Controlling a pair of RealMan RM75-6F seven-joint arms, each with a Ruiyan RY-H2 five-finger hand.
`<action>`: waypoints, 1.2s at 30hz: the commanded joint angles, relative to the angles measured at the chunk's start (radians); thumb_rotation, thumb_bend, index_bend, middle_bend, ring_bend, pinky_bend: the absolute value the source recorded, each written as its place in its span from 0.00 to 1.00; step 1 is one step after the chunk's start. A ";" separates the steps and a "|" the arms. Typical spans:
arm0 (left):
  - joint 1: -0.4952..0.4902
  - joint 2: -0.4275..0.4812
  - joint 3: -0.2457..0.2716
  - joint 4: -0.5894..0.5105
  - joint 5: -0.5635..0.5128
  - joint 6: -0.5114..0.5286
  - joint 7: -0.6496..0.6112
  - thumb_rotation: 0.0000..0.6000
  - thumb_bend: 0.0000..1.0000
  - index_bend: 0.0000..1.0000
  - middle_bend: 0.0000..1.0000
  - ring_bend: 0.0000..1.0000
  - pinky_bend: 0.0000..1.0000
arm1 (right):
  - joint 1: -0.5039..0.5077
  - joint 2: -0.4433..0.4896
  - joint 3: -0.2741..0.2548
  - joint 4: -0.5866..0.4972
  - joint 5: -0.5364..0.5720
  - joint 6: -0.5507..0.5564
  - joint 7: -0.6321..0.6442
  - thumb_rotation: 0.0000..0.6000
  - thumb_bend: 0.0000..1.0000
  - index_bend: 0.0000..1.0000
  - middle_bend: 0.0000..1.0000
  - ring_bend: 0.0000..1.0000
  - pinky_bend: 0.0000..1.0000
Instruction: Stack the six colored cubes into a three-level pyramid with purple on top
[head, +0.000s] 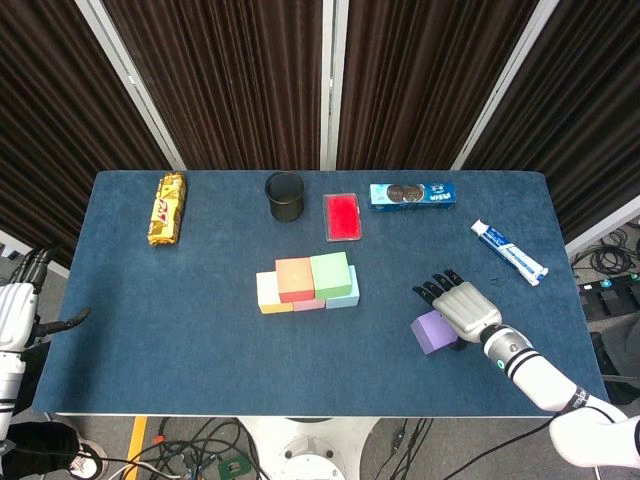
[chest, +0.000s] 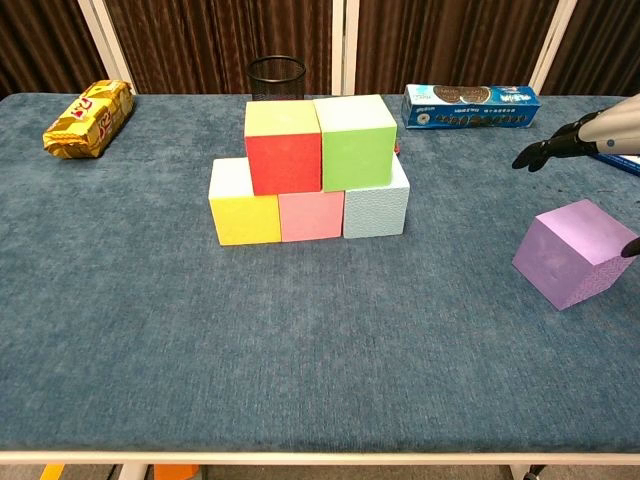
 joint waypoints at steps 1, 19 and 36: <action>-0.002 -0.003 0.001 -0.002 0.003 -0.001 0.002 1.00 0.16 0.06 0.08 0.01 0.15 | -0.031 0.006 -0.011 0.003 -0.049 0.007 -0.008 1.00 0.00 0.00 0.08 0.00 0.00; -0.019 -0.030 0.005 0.009 0.005 -0.007 0.044 1.00 0.16 0.06 0.08 0.01 0.15 | -0.191 -0.141 0.038 0.171 -0.297 0.173 0.068 1.00 0.09 0.00 0.45 0.01 0.00; -0.017 -0.013 -0.006 -0.007 -0.006 0.006 0.036 1.00 0.16 0.06 0.08 0.01 0.15 | 0.110 0.254 0.412 -0.232 0.129 -0.056 0.133 1.00 0.13 0.00 0.64 0.10 0.00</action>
